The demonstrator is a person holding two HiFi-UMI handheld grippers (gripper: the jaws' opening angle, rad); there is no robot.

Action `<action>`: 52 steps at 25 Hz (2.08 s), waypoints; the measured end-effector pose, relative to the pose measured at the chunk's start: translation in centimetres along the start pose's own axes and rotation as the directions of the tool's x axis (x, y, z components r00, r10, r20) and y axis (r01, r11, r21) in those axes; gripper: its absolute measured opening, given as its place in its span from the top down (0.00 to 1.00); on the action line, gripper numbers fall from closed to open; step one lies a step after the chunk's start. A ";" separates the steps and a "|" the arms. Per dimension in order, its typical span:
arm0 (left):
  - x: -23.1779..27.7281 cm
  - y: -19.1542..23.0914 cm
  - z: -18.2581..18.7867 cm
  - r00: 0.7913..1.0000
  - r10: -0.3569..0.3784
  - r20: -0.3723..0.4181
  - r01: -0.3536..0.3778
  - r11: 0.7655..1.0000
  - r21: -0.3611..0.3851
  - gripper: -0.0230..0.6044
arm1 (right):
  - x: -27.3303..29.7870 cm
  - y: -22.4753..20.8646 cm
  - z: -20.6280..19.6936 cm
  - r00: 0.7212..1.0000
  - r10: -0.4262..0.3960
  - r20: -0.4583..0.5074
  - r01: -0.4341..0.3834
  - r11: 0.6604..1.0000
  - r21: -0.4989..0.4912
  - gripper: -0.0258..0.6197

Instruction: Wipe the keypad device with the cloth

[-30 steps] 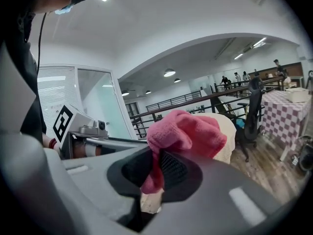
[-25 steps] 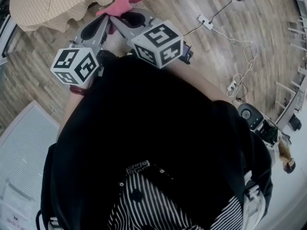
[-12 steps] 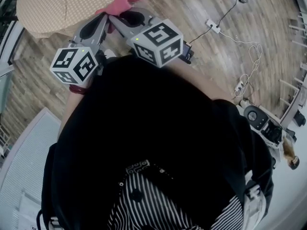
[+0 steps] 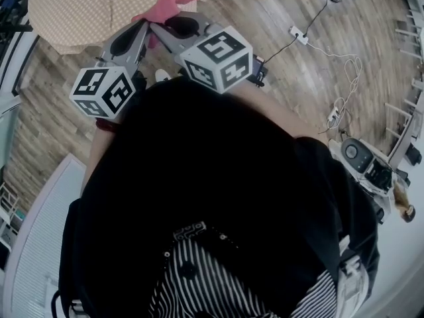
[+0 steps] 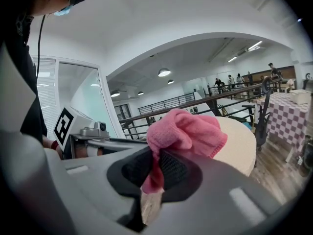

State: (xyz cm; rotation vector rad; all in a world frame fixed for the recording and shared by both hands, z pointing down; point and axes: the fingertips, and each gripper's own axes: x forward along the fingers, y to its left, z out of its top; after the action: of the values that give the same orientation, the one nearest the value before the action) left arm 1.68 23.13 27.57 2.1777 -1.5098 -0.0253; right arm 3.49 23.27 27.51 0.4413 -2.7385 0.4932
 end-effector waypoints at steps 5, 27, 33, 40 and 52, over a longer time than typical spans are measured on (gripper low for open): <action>-2.8 4.3 0.4 0.999 0.022 0.025 -0.021 0.999 -0.024 0.96 | 4.5 2.6 0.3 1.000 0.021 -0.020 -0.021 1.000 -0.006 0.89; -7.3 16.2 2.5 0.985 0.160 0.063 -0.151 0.980 -0.126 0.96 | 16.7 6.3 2.3 0.976 0.172 -0.134 -0.181 0.982 -0.057 0.89; -4.2 19.6 4.9 0.984 0.170 0.056 -0.162 0.979 -0.122 0.96 | 20.1 3.1 4.5 0.972 0.190 -0.139 -0.198 0.979 -0.046 0.89; 0.1 24.0 7.7 0.977 0.211 0.034 -0.207 0.973 -0.099 0.96 | 24.4 -1.3 7.3 0.962 0.217 -0.163 -0.227 0.973 -0.041 0.89; 7.2 30.8 11.7 0.951 0.307 -0.033 -0.309 0.944 -0.114 0.96 | 31.0 -8.8 11.2 0.930 0.326 -0.168 -0.326 0.945 0.029 0.89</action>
State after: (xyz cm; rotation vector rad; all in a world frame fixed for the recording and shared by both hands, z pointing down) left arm -25.83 4.01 31.37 1.8257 -1.7770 0.0058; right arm -24.18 3.69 31.27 -0.0609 -2.6504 0.5836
